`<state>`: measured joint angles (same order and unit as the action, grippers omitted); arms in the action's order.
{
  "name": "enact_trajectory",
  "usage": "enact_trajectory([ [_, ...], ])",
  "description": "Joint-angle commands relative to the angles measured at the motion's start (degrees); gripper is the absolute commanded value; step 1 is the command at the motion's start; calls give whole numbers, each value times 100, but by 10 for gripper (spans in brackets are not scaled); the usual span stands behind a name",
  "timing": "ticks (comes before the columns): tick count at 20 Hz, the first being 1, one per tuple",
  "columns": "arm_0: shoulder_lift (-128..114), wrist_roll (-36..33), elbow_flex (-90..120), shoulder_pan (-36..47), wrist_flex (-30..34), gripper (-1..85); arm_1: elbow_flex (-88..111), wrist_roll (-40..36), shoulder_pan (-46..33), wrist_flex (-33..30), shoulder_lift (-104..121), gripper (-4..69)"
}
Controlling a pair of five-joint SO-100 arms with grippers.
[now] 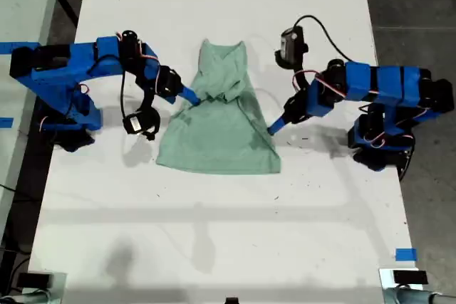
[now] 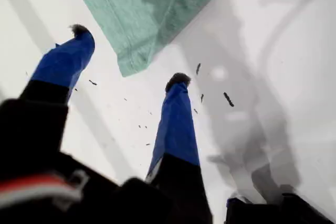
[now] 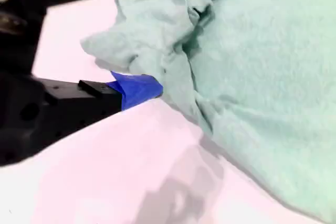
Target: Fold tshirt
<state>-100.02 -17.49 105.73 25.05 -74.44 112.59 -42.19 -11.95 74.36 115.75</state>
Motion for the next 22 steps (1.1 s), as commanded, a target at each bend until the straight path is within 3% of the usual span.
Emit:
enact_trajectory([
  [1, -422, 448, 703, -483, 466, 286, 211, 132, 229, -773, -290, 311],
  [7, -413, 721, 949, -800, 729, 289, 1230, 457, 457, -2162, -967, 291],
  [17, -413, 677, 1116, -712, 817, 289, 809, 545, 554, -2391, -1898, 264],
  [20, -413, 650, 1151, -677, 853, 289, 598, 571, 580, -2426, -2206, 136],
  [22, -413, 650, 1151, -668, 853, 289, 439, 580, 580, -2355, -2285, 104],
])
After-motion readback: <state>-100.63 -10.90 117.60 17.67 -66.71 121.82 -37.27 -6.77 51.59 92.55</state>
